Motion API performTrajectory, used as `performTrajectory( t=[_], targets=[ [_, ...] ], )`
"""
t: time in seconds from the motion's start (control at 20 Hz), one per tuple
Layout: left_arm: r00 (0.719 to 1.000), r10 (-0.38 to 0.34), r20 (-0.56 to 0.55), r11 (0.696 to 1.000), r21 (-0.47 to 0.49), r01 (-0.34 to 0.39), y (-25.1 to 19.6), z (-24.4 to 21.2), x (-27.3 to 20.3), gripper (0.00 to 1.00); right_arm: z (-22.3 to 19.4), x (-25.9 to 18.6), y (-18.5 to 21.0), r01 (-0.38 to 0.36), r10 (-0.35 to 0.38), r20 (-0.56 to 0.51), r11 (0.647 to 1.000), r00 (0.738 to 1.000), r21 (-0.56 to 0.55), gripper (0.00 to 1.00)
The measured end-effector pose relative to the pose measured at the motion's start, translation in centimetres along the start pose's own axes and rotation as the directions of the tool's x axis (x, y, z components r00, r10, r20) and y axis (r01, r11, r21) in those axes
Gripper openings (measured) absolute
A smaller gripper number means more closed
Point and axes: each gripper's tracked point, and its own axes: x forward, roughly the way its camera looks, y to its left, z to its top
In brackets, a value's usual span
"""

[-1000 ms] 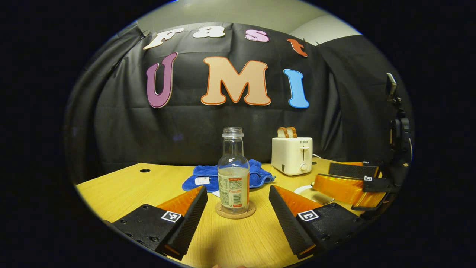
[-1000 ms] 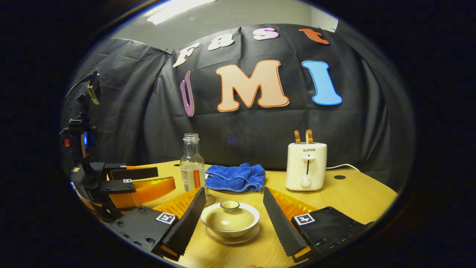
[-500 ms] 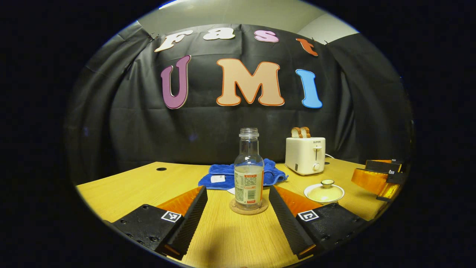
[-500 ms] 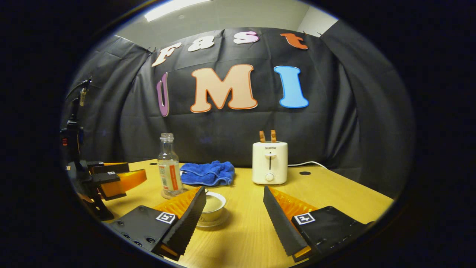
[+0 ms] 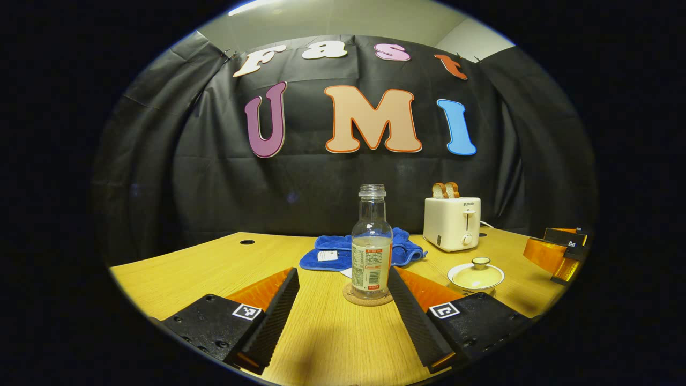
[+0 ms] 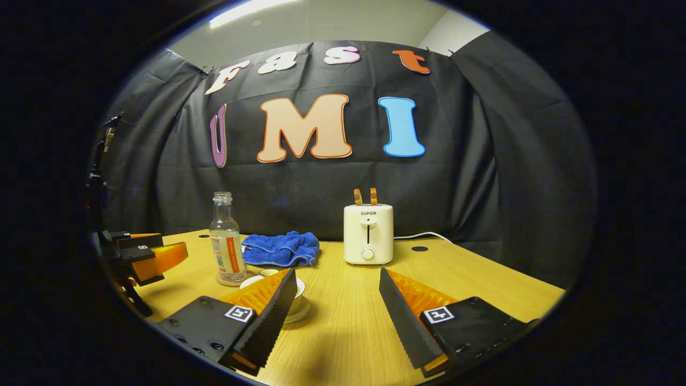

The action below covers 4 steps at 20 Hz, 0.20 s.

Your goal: Open the teacup lid with one hand, grasp the water bottle and pour water into the teacup with the other hand; after pouring, place the water bottle on the coaster and then close the teacup lid.

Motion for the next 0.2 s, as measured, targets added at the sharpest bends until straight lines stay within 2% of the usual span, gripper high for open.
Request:
performTrajectory(
  t=[0.1, 0.2],
  targets=[
    [1.0, -0.009, 0.001, 1.0, -0.001, 0.009, -0.24, -0.05, 0.04, 0.97, 0.06, -0.01, -0.16, 0.007, -0.007, 0.001, 1.0, 1.0, 0.0, 1.0],
    [1.0, -0.023, 0.001, 1.0, -0.002, 0.023, -0.5, -0.04, -0.09, 0.97, 0.05, -0.01, -0.29, 0.012, -0.012, 0.001, 1.0, 1.0, 0.0, 0.99]
  ],
)
